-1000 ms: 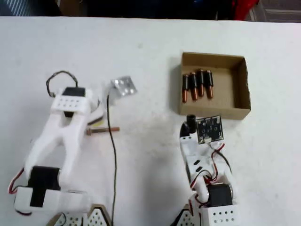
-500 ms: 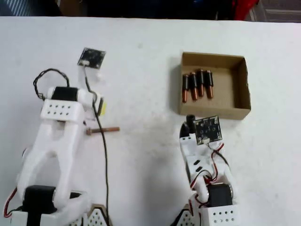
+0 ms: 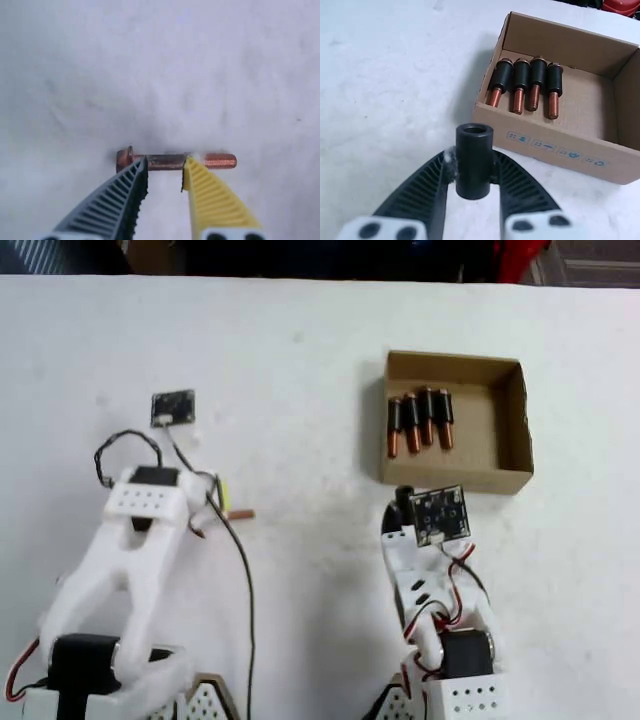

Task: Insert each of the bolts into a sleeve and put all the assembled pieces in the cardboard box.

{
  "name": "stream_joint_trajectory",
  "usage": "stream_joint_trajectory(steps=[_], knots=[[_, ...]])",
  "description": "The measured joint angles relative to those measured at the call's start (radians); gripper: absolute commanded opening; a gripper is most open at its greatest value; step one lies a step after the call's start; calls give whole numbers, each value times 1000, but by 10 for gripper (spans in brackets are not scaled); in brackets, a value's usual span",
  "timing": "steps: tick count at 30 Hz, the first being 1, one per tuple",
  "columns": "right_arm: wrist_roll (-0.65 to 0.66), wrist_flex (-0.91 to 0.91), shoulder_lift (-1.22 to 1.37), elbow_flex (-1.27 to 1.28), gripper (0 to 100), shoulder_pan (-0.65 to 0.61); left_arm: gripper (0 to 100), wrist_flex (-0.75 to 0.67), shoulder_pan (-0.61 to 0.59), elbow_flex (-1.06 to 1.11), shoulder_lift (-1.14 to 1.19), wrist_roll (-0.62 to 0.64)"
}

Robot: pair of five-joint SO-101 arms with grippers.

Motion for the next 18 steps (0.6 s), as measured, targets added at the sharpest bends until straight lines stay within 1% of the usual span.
stream_joint_trajectory(steps=[6, 9, 13, 18], knots=[[0, 0, 0, 0, 18, 0, 330, -21, 0, 6, 0, 176], [0, 0, 0, 0, 18, 0, 384, 2, 0, 6, 0, 242], [0, 0, 0, 0, 18, 0, 369, 25, 0, 6, 0, 348], [3, 0, 0, 0, 18, 0, 319, 84, 0, 6, 0, 534]])
